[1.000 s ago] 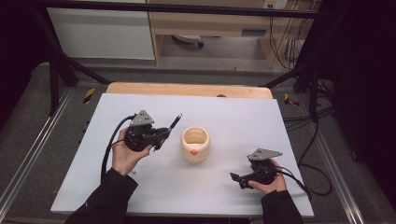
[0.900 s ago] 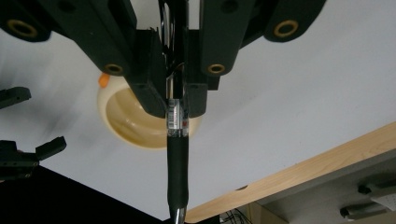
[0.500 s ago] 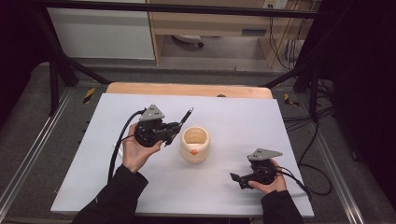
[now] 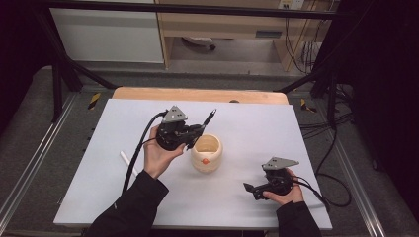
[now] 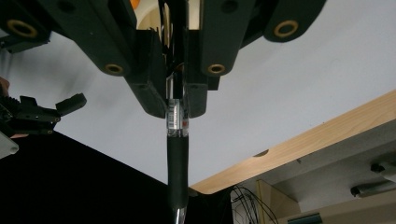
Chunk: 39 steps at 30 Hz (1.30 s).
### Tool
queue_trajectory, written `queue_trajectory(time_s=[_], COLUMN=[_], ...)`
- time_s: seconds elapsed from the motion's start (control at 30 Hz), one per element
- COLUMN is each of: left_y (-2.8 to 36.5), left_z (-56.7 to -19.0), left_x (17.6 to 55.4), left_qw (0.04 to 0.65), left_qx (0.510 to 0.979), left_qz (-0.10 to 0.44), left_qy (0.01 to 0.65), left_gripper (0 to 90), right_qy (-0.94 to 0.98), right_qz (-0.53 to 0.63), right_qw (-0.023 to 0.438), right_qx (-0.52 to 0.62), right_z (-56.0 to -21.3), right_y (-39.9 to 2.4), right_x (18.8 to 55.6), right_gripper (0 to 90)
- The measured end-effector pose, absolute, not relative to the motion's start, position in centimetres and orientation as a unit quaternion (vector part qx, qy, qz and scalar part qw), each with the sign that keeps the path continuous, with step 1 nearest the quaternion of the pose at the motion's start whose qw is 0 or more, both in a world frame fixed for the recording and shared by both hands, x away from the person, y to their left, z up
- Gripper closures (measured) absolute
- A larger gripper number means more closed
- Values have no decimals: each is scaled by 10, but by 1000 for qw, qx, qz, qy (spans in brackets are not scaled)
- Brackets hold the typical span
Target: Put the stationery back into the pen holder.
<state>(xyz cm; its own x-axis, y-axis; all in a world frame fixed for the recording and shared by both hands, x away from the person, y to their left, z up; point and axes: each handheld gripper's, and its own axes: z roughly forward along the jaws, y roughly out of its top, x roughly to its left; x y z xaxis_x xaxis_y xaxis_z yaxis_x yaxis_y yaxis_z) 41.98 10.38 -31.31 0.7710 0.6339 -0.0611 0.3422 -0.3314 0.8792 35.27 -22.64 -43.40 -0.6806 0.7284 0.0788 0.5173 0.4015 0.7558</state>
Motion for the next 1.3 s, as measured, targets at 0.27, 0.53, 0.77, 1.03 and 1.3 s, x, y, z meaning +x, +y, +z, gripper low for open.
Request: queue_trajectory(time_s=[0.27,0.53,0.77,1.03,1.3], left_y=[84,68,62,64,69], left_z=[-319,-328,-340,-356,-371], left_x=[428,437,443,446,446], left_qw=[493,488,485,479,477], left_qx=[803,805,808,812,812], left_qz=[148,149,148,142,137], left_qy=[301,301,300,303,306], left_gripper=[795,794,795,794,794], right_qy=[827,826,826,826,828], right_qz=[396,398,398,398,396], right_qw=[134,135,135,136,136], right_qx=[376,376,376,375,374], right_z=[-434,-434,-434,-434,-434], right_y=[-227,-227,-227,-227,-227], right_x=[353,352,352,352,352], right_gripper=[7,7,7,6,7])
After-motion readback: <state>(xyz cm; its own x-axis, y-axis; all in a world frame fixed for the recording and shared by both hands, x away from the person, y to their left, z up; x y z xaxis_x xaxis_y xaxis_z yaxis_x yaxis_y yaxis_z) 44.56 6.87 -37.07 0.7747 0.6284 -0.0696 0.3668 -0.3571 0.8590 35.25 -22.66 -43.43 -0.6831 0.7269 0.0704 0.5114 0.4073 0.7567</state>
